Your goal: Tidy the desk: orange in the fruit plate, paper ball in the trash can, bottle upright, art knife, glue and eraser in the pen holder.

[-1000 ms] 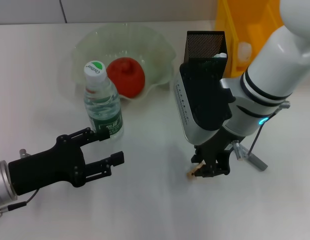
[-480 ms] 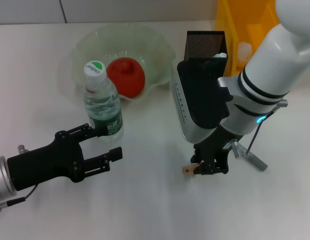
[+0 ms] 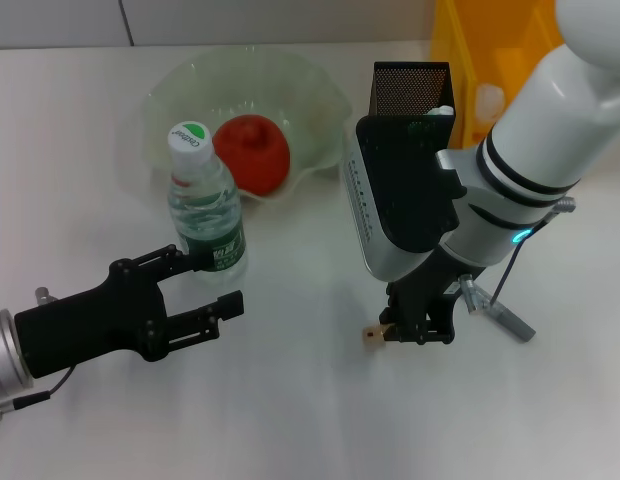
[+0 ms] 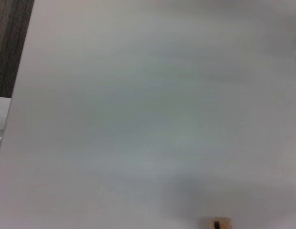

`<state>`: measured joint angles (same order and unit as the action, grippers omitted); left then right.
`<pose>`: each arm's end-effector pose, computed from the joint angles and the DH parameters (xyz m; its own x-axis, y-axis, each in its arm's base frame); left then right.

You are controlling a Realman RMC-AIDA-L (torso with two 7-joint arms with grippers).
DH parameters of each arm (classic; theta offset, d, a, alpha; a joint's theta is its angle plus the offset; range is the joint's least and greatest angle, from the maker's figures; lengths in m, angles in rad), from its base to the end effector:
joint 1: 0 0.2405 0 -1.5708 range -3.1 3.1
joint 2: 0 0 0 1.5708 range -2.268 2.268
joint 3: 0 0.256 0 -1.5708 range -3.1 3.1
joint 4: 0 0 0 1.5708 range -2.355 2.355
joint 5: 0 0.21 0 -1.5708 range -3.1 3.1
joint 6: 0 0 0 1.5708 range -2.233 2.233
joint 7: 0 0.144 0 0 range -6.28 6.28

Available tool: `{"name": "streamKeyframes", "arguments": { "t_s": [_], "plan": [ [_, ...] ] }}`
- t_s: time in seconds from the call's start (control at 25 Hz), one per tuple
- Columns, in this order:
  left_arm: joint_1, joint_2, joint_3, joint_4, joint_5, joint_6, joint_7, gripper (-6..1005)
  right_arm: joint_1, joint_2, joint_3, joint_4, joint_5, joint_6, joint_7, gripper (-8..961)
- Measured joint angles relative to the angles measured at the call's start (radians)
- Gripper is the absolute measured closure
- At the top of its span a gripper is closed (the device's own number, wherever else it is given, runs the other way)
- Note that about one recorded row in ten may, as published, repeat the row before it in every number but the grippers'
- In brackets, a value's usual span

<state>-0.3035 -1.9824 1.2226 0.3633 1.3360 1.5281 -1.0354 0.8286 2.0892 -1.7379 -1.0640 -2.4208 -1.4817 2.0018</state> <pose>-0.3094 0.2534 -0.0247 0.6870 0.3173 0.6537 0.5074 -0.8535 -0.1190 0.1379 0.3350 -0.0883 0.8632 0.1280 0.4884 0.0929 -0.9911 0.0955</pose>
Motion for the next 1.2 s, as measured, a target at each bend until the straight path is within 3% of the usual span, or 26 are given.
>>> {"name": "streamKeyframes", "arguments": {
  "t_s": [0.16,0.52,0.6,0.88,1.0,1.2],
  "plan": [
    [0.004,0.001,0.000,0.000,0.000,0.000,0.000,241,-0.008,0.000,0.018,-0.012,0.000,-0.001,0.000,837],
    [0.009,0.001,0.000,0.001,-0.005,0.007,0.000,241,-0.047,-0.007,0.182,-0.097,-0.004,-0.051,-0.006,842],
    [0.009,0.001,0.000,0.001,-0.006,0.009,0.000,241,-0.061,-0.009,0.260,-0.146,-0.012,-0.077,-0.007,842],
    [0.011,0.001,0.000,-0.001,-0.003,0.014,-0.001,241,-0.046,-0.013,0.701,-0.294,-0.018,-0.097,0.114,841],
    [0.011,-0.001,0.000,0.002,-0.002,0.016,-0.007,241,-0.005,-0.027,0.780,-0.246,-0.021,-0.035,0.181,843],
    [0.010,-0.003,0.000,0.002,-0.002,0.027,-0.012,241,0.060,-0.038,0.770,-0.088,-0.098,0.068,0.248,845]
  ]
}}
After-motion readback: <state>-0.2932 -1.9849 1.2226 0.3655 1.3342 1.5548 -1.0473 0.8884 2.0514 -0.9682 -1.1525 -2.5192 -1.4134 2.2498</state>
